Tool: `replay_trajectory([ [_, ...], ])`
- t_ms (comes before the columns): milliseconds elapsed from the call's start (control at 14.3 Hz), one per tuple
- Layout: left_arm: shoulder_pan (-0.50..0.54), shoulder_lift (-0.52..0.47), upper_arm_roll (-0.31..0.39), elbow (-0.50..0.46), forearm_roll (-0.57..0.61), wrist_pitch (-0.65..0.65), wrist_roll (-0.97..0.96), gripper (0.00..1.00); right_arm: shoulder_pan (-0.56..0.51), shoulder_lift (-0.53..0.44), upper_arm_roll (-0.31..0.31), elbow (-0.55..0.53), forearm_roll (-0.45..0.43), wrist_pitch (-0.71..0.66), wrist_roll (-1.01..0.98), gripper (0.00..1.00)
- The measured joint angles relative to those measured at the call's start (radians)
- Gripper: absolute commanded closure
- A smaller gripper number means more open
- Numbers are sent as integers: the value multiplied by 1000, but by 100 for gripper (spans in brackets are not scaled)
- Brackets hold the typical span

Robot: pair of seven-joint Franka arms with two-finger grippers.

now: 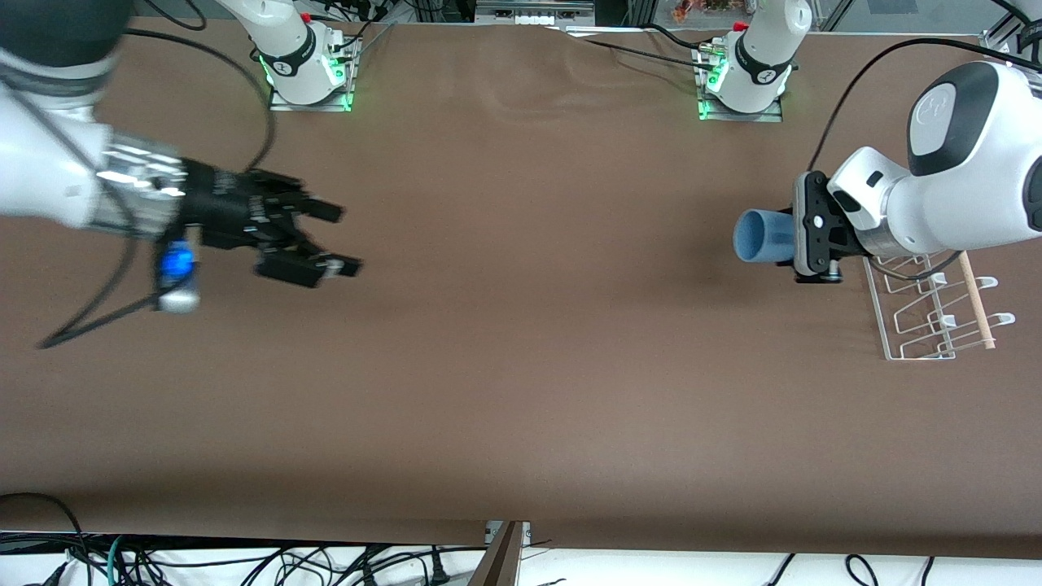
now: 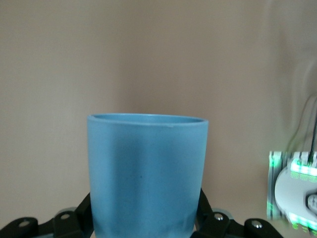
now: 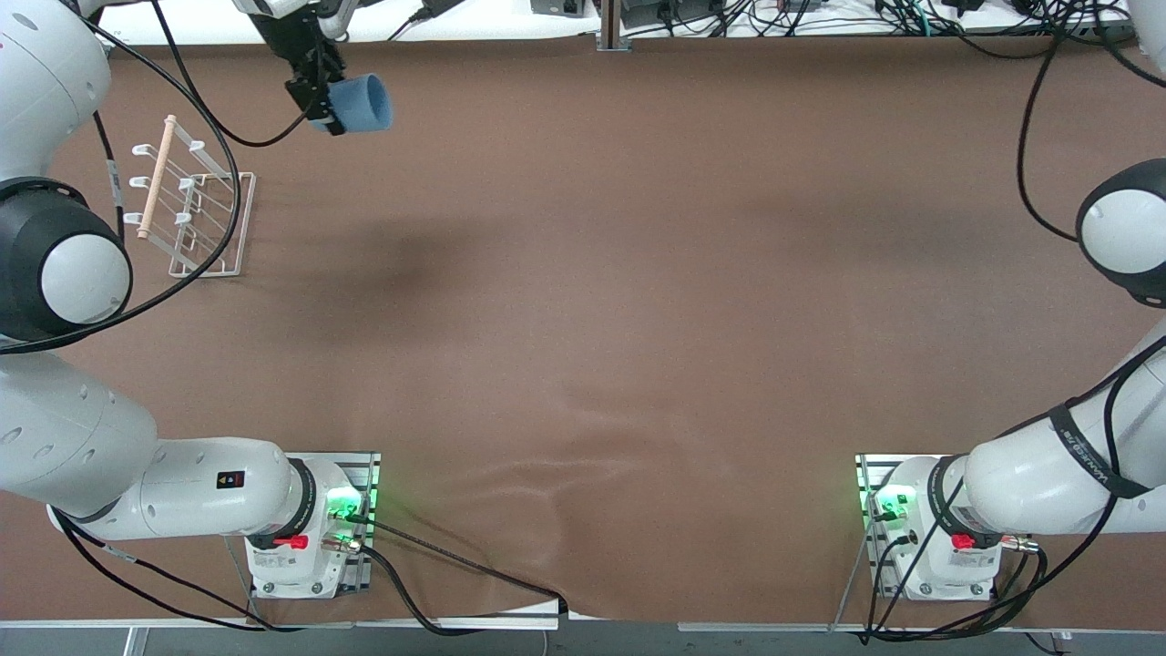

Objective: Transfer cup to left arm and place on rack
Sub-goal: 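Move the cup with the left gripper above the wire rack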

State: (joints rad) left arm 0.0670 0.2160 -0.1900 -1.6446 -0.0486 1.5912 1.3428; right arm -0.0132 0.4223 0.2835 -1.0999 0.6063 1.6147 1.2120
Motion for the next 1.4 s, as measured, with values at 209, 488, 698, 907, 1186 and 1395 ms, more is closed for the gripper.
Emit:
replay_trajectory([
  [209,-2,19,-3,-1,267,0,-102,100,-31,-30,-23,0,-62,-88,-89,1],
  [488,-11,73,-11,-4,618,-64,-266,100,-33,-53,-130,0,-91,-198,-186,1],
  [698,-16,118,-11,-13,795,-149,-397,99,-33,-93,-166,-53,-227,-208,-235,1],
  [907,-20,125,-26,-116,1009,-187,-540,99,-5,-197,-164,-221,-320,-128,-286,1],
  [1186,-31,63,-48,-336,1200,-201,-696,99,66,-306,-161,-399,-488,-50,-402,1],
  [1395,-13,25,-46,-424,1232,-189,-727,98,74,-313,-163,-478,-570,21,-577,1],
])
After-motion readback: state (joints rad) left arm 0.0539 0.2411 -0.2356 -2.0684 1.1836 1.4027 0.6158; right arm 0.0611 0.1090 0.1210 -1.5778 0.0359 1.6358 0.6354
